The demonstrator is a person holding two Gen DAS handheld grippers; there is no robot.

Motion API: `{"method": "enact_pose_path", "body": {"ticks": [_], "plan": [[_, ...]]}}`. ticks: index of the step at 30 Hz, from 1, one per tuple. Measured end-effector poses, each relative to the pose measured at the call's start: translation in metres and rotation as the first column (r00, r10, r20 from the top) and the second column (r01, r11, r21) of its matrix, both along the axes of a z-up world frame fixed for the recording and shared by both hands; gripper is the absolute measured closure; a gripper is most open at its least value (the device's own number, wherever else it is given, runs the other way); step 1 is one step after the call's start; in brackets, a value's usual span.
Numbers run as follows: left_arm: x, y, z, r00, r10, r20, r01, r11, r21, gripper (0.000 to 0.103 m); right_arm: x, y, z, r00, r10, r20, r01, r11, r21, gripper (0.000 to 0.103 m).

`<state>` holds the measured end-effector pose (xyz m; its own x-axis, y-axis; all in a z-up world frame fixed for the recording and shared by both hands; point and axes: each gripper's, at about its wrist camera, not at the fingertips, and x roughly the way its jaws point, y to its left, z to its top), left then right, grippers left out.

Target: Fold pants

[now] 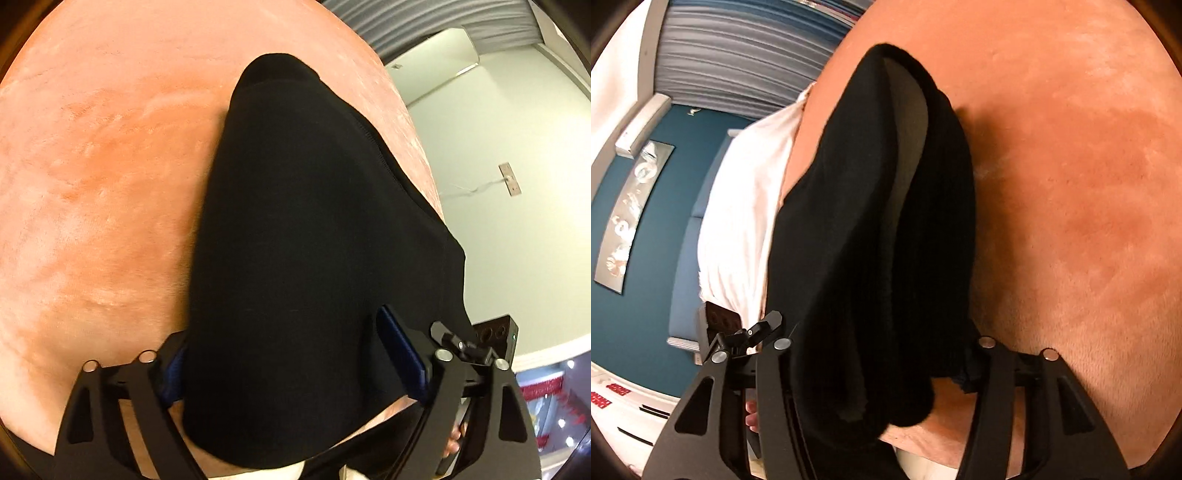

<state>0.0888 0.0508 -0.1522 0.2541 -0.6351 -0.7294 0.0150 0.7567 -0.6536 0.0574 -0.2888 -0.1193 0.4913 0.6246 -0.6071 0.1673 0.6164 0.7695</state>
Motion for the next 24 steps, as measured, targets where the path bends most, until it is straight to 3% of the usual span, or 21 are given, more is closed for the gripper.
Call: {"method": "enact_pose_path", "body": {"ticks": [4,8,10,12,18,19,22,24], "plan": [[-0.004,-0.017,0.004,0.998,-0.019,0.055,0.013,0.994,0.105,0.012,0.000,0.002,-0.003,0.999,-0.031,0.038,0.029,0.998,0.052,0.036],[-0.006,-0.022,0.003,0.993,-0.013,0.114,-0.006,0.987,0.161,0.012,0.004,0.017,-0.001,0.991,-0.002,0.132,-0.004,0.999,0.049,0.005],[-0.008,-0.019,0.001,0.993,0.006,0.119,-0.022,0.991,0.132,0.012,0.008,0.034,0.002,0.991,0.019,0.132,-0.008,0.997,-0.080,0.005],[-0.009,-0.020,0.000,0.992,0.025,0.121,-0.036,0.995,0.091,0.013,0.005,0.044,0.003,0.986,0.021,0.167,0.004,0.989,-0.148,0.005],[-0.021,0.001,-0.004,0.982,0.126,0.142,-0.128,0.992,0.002,0.011,0.007,0.037,0.005,0.982,-0.023,0.185,0.045,0.992,-0.116,0.005],[-0.023,-0.003,-0.005,0.982,0.124,0.144,-0.126,0.992,0.008,0.012,0.007,0.034,0.006,0.983,-0.039,0.179,0.058,0.993,-0.104,0.006],[-0.021,-0.014,-0.001,0.986,0.081,0.147,-0.089,0.995,0.046,0.014,0.005,0.017,-0.001,0.986,-0.104,0.132,0.117,0.989,-0.088,0.045],[-0.019,-0.015,-0.002,0.984,0.085,0.155,-0.099,0.991,0.086,0.029,0.004,0.010,-0.008,0.987,-0.110,0.118,0.114,0.993,-0.030,0.058]]}}
